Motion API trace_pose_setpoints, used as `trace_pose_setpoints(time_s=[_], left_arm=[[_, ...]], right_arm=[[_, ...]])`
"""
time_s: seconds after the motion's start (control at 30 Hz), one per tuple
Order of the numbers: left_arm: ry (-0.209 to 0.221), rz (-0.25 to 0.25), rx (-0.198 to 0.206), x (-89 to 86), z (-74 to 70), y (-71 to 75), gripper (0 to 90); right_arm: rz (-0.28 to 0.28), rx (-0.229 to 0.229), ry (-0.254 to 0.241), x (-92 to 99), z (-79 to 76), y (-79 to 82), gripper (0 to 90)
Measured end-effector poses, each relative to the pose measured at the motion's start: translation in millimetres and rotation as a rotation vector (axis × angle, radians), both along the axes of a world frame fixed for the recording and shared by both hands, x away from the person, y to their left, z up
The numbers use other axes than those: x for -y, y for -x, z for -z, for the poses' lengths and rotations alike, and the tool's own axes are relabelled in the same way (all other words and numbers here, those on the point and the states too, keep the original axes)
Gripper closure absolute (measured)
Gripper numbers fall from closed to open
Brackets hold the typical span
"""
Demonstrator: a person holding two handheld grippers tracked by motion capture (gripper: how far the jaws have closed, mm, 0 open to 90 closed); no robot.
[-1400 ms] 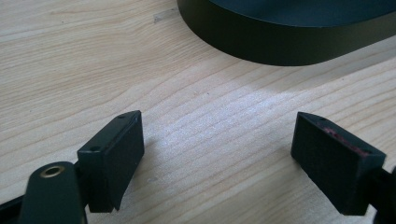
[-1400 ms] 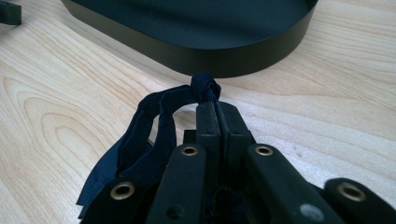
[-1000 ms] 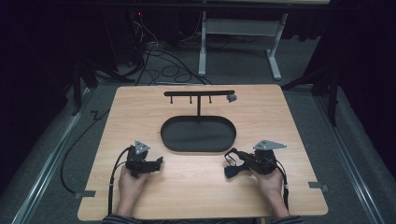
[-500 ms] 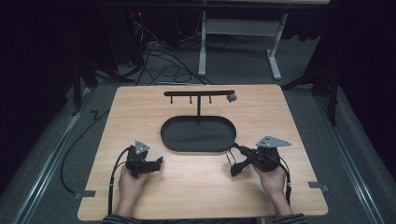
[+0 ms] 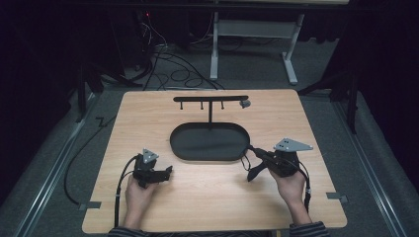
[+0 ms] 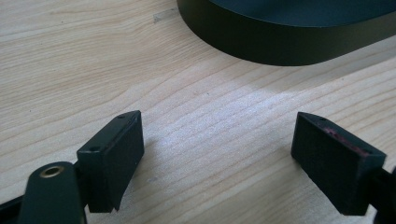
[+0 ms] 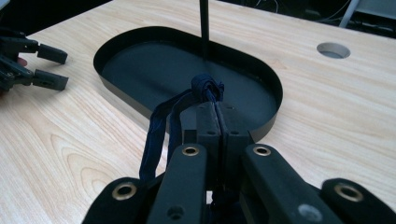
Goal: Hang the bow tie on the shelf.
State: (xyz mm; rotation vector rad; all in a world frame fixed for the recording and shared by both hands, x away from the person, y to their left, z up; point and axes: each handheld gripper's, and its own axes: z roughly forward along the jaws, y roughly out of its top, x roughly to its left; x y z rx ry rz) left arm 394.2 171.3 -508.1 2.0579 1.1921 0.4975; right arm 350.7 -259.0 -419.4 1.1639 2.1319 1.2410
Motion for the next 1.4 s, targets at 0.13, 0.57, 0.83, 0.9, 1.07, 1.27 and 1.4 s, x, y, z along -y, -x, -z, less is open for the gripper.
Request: trace_pose_setpoints(time_s=[0.13,0.57,0.83,0.9,1.07,1.27,1.4], left_arm=[[0.001,0.0,0.002,0.0,0.2,0.0,17.4],[0.0,0.0,0.0,0.0,0.0,0.0,17.4],[0.001,0.0,0.001,0.0,0.1,-0.1,17.4],[0.001,0.0,0.001,0.0,0.1,-0.1,17.4],[0.001,0.0,0.001,0.0,0.1,-0.1,17.4],[0.001,0.0,0.001,0.0,0.1,-0.1,17.4],[0.001,0.0,0.001,0.0,0.1,-0.1,17.4]], right_arm=[[-0.002,0.011,0.0,0.2,-3.9,-2.2,90.0],[-0.018,0.052,0.022,-6.6,-24.2,-9.8,90.0],[-0.038,0.061,0.032,-12.6,-32.2,-18.1,90.0],[-0.042,0.065,0.03,-13.8,-34.6,-18.9,90.0],[-0.049,0.076,0.032,-16.5,-40.2,-23.0,90.0],[-0.049,0.079,0.025,-17.3,-43.9,-27.5,90.0],[-0.044,0.084,0.012,-15.4,-46.6,-30.6,90.0]])
